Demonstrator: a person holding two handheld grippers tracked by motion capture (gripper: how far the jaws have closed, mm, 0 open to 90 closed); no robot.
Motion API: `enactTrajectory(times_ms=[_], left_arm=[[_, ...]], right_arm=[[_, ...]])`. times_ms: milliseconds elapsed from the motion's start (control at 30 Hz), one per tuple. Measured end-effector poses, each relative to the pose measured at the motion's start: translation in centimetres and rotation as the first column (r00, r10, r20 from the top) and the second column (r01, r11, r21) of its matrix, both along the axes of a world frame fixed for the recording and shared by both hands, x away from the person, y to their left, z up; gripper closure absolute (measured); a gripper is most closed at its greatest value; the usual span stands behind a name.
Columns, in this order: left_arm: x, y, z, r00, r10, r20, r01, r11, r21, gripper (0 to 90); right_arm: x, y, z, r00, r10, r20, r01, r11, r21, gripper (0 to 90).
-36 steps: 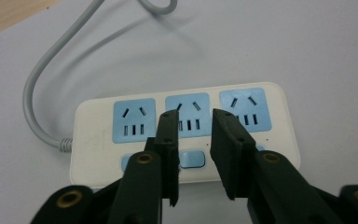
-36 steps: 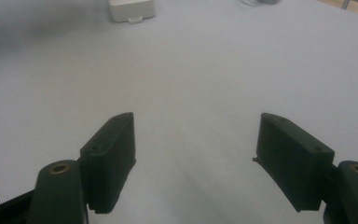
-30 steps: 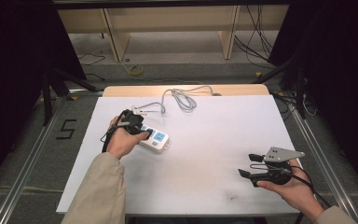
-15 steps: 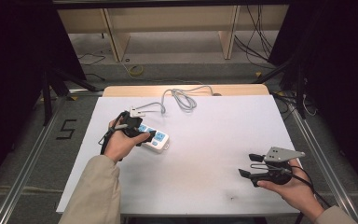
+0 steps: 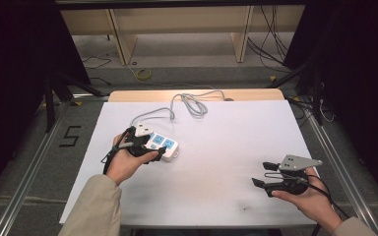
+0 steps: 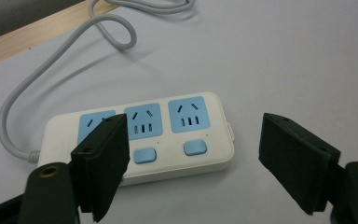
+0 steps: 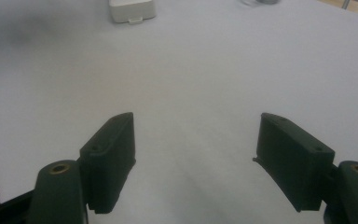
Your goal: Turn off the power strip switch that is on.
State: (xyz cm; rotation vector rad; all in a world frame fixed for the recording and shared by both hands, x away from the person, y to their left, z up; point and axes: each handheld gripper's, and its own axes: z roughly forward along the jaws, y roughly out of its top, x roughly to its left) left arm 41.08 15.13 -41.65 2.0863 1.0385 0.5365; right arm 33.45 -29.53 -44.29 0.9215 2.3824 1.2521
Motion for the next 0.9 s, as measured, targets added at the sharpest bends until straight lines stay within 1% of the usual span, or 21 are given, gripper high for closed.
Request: enactTrajectory(times_ms=[100,267,367,400,433,533,767,867,900], left_arm=[[-0.6,0.1,-0.1,0.9998,-0.002,0.018,0.002,1.0,-0.001,24.1],[-1.4,0.4,-0.3,0.9997,-0.002,0.026,0.002,1.0,-0.004,23.5],[-1.9,0.6,-0.3,0.9997,-0.005,0.023,0.005,0.9999,-0.011,22.7],[-2.0,0.6,-0.4,0.9995,-0.002,0.031,0.003,0.9999,-0.015,22.5],[-2.2,0.7,-0.4,0.9995,-0.006,0.032,0.007,0.9999,-0.009,22.1],[-2.7,0.7,-0.5,0.9991,-0.004,0.042,0.005,0.9998,-0.02,20.1],[-3.7,1.0,-0.9,0.9982,0.001,0.06,-0.001,1.0,-0.001,16.6],[-4.3,1.0,-0.9,0.9976,0.001,0.07,0.0,0.9999,-0.013,16.4],[-4.5,1.0,-1.0,0.9972,-0.002,0.075,0.003,0.9999,-0.011,16.4]], right_arm=[[0.0,0.0,0.0,1.0,0.0,0.002,0.0,1.0,0.0,28.5],[0.0,0.1,0.0,1.0,0.0,0.0,0.0,1.0,0.0,28.4],[0.0,0.1,0.0,1.0,0.001,0.0,-0.001,1.0,0.002,28.3],[0.0,0.1,0.0,1.0,0.002,0.0,-0.002,1.0,0.001,28.3],[0.0,0.1,0.0,1.0,0.002,-0.001,-0.002,1.0,0.0,28.3],[0.0,0.1,-0.1,1.0,0.003,-0.004,-0.003,1.0,0.003,28.2],[0.1,0.1,-0.1,1.0,0.006,-0.006,-0.006,1.0,0.004,28.2],[0.0,0.0,-0.1,1.0,0.005,-0.005,-0.005,1.0,0.006,28.1],[0.0,0.0,-0.1,1.0,0.005,-0.005,-0.005,1.0,0.006,28.1]])
